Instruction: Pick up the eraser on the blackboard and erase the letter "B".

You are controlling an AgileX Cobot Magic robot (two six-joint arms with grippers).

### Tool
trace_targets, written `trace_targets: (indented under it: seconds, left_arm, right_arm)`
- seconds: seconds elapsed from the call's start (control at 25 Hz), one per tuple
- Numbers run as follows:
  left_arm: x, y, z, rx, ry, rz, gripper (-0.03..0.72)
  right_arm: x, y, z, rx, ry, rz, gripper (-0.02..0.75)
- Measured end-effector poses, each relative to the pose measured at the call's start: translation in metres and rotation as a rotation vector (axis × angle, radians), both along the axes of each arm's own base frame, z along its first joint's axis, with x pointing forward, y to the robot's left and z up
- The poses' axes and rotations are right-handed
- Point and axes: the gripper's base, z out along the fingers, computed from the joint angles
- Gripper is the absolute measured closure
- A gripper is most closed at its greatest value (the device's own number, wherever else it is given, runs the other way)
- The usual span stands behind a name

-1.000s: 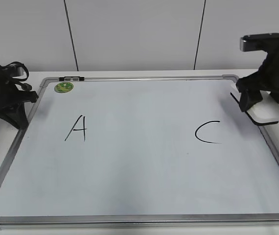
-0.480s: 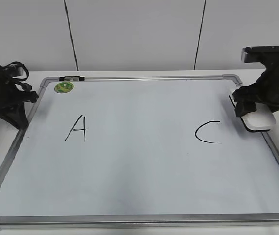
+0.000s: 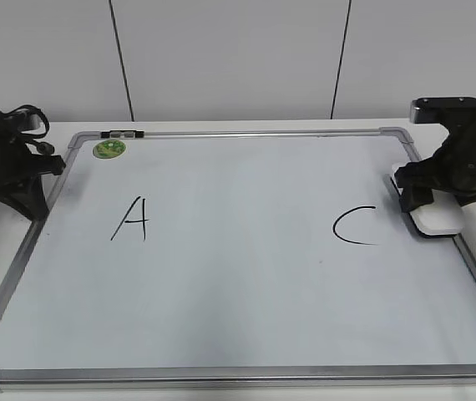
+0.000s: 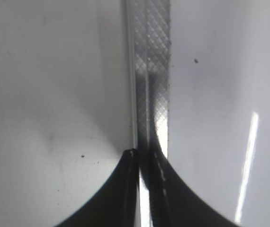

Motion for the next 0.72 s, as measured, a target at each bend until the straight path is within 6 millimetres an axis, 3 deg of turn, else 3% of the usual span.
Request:
trace_targets:
  seconds: [0.48,0.72]
  left_arm:
    - [0.0,0.0,0.0,0.0,0.0,0.0,0.643]
    - [0.0,0.0,0.0,0.0,0.0,0.0,0.642]
  right_arm:
    - [0.0016,-0.0027,0.0006,0.0,-0.018,-0.009,0.211]
    - [0.0027,-0.0027,-0.0093,0.0,0.006,-0.011,0.211]
